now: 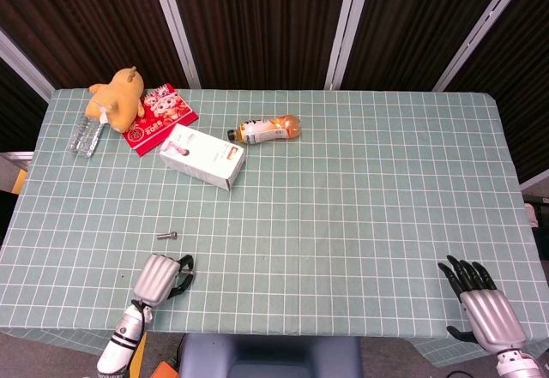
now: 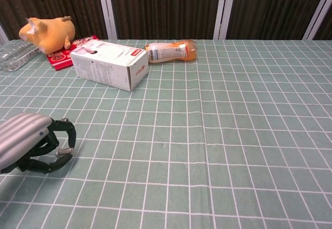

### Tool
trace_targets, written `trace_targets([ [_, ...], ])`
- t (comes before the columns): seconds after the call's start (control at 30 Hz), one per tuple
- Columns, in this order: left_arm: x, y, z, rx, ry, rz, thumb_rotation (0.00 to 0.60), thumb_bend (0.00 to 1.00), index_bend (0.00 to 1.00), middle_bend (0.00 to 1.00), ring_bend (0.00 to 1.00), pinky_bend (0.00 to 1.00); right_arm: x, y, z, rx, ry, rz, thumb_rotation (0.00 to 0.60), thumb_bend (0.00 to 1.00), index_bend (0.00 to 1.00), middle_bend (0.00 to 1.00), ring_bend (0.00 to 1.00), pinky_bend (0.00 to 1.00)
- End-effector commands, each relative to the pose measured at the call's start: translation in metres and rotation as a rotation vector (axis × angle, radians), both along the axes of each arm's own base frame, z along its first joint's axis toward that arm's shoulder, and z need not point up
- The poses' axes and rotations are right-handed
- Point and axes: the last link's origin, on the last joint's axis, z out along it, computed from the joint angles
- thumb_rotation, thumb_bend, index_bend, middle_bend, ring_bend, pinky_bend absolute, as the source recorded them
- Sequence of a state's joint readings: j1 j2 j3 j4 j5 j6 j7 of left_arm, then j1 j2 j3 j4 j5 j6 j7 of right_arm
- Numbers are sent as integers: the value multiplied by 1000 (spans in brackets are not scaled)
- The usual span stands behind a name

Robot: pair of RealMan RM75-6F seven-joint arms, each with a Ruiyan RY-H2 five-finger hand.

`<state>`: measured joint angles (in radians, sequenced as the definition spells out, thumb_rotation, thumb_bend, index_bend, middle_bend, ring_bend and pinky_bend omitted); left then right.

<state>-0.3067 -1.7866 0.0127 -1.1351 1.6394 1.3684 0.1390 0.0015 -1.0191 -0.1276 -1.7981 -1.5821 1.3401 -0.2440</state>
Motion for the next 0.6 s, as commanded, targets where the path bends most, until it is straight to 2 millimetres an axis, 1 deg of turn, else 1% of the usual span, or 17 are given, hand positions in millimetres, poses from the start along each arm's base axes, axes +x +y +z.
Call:
trace_targets([
  [0.03,0,1,6,5,-44,10,600,391,573,1000,1000,1000,0,-1,-1,2,2,-2,600,155,0,0,0,0],
  [0.2,-3,4,13,6,-69,38,600,392,574,1000,1000,1000,-2,-2,-3,8,8,-10,600,155,0,0,0,0],
  [0.37,-7,7,17,-29,-118,86,600,391,576,1000,1000,1000,-2,-2,-3,7,9,-8,600,155,0,0,0,0],
  [0.6,-9,9,18,-51,-118,108,600,391,576,1000,1000,1000,-1,0,-3,6,7,-3,600,155,0,0,0,0],
])
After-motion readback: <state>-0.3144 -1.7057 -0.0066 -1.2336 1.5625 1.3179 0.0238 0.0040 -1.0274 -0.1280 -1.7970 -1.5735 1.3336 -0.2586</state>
